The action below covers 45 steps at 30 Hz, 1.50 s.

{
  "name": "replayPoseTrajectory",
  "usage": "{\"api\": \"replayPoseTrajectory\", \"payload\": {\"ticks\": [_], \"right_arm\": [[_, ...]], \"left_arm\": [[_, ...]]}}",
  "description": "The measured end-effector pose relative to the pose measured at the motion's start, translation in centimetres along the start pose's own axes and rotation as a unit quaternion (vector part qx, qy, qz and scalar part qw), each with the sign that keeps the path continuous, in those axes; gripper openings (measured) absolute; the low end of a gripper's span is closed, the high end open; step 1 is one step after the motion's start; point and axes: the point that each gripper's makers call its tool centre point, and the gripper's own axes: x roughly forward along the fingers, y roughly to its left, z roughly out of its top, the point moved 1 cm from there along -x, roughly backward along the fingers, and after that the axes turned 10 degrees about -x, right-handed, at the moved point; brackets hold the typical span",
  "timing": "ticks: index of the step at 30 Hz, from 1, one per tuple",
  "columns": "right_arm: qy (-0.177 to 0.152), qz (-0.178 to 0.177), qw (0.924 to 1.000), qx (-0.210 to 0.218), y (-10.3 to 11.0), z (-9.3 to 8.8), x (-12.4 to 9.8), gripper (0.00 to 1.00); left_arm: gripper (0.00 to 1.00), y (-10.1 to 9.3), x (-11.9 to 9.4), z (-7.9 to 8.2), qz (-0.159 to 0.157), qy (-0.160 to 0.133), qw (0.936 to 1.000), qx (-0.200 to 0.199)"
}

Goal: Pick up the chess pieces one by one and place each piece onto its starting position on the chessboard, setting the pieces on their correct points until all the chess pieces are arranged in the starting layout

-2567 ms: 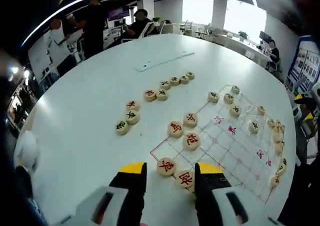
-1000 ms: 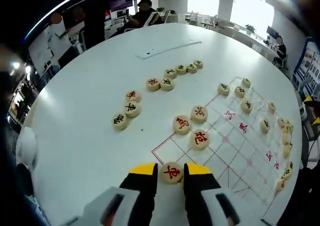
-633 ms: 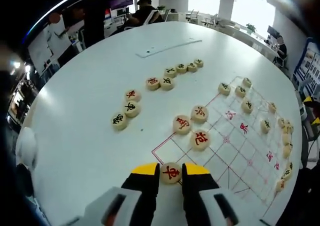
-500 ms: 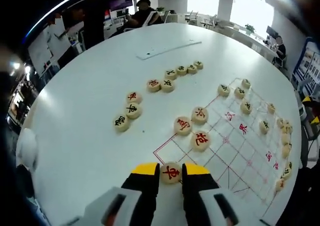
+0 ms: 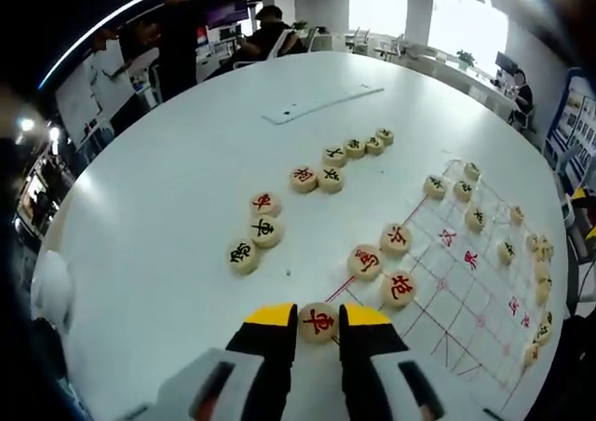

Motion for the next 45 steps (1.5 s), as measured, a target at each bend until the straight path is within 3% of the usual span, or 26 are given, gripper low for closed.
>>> {"api": "replayPoseTrajectory", "payload": {"ticks": [9,12,17,22,32,39,42,45], "right_arm": [[0.002,-0.001,1.0,0.001,0.0,0.0,0.1,0.4],[0.002,-0.001,1.0,0.001,0.0,0.1,0.1,0.4],[0.003,-0.001,1.0,0.001,0.0,0.0,0.1,0.4],[-0.001,0.003,1.0,-0.003,0.2,0.4,0.3,0.4],[-0.009,0.014,0.9996,-0.021,0.9,1.6,0.7,0.4],[-0.012,0.016,0.9992,-0.036,0.9,2.4,1.1,0.4],[-0.009,0.016,0.9986,-0.051,0.8,2.7,1.5,0.41],[-0.009,0.018,0.9983,-0.055,0.8,2.9,1.8,0.41]], "left_arm": [[0.21,0.2,0.4,0.0,-0.001,0.002,1.0,0.005],[0.28,-0.2,0.3,-0.2,-0.004,-0.001,1.0,0.009],[0.36,-0.8,-0.8,0.5,-0.01,-0.022,0.9994,0.023],[0.37,-0.5,-2.8,0.3,-0.008,-0.046,0.9986,0.024],[0.38,-1.3,-9.6,-3.8,-0.015,-0.116,0.9931,0.005],[0.43,-1.9,-13.1,-8.4,-0.007,-0.163,0.9866,-0.002],[0.46,-1.8,-14.4,-11.7,0.007,-0.176,0.9844,-0.002],[0.49,-2.1,-15.5,-14.0,0.0,-0.194,0.981,-0.013]]}}
